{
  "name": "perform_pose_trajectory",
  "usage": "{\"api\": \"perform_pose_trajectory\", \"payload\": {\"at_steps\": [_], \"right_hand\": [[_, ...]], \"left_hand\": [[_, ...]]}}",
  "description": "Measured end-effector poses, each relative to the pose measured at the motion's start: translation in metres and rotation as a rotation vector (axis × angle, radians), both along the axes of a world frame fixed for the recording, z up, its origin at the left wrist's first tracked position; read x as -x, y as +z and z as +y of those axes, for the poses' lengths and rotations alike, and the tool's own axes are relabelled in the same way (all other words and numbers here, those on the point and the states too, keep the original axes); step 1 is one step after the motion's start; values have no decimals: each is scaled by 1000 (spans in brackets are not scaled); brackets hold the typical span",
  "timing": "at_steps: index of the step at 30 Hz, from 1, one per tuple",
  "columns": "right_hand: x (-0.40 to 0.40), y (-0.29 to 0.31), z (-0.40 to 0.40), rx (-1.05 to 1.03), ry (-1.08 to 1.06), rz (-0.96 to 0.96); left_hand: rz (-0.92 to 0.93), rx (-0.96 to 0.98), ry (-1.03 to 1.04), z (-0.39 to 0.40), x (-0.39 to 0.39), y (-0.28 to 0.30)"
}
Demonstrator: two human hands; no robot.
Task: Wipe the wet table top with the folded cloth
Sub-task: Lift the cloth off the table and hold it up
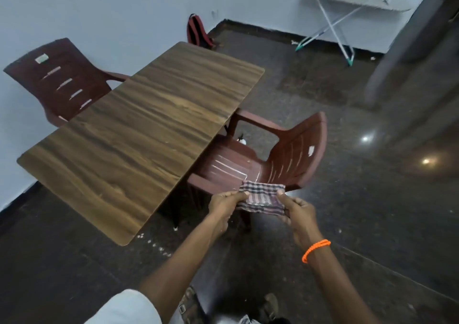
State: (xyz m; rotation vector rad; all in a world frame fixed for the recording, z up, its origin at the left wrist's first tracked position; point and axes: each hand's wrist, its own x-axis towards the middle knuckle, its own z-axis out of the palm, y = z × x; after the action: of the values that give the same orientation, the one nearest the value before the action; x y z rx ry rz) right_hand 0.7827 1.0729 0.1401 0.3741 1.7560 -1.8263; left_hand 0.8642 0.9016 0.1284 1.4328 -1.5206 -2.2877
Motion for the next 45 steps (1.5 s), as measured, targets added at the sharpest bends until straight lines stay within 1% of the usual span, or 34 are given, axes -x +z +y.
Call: {"api": "perform_pose_trajectory", "payload": {"at_steps": [4,10,14,17,21,23,29,35,39,45], "right_hand": [[58,19,60,41,-24,37],[137,37,106,75,-76,37],[205,37,117,87,-76,51],[263,28,118,89,-71,64],[350,18,113,35,-47,68],[390,16,111,49,-43,64],[508,17,97,42,22,18],[637,9,64,100,80,-25],[737,11,34,104,178,1],[860,27,-19,129,332,18]], "left_hand": [[46,-12,-48,50,66,24],[89,-4,-31,96,147,51],[111,32,-31,108,215,42],[103,11,4,108,272,24],[115,-51,29,109,355,5],[118,-70,61,109,394,2],[138,-97,91,96,501,12],[123,-48,139,66,621,13],[123,-29,235,42,708,12],[80,11,364,9,804,20]]}}
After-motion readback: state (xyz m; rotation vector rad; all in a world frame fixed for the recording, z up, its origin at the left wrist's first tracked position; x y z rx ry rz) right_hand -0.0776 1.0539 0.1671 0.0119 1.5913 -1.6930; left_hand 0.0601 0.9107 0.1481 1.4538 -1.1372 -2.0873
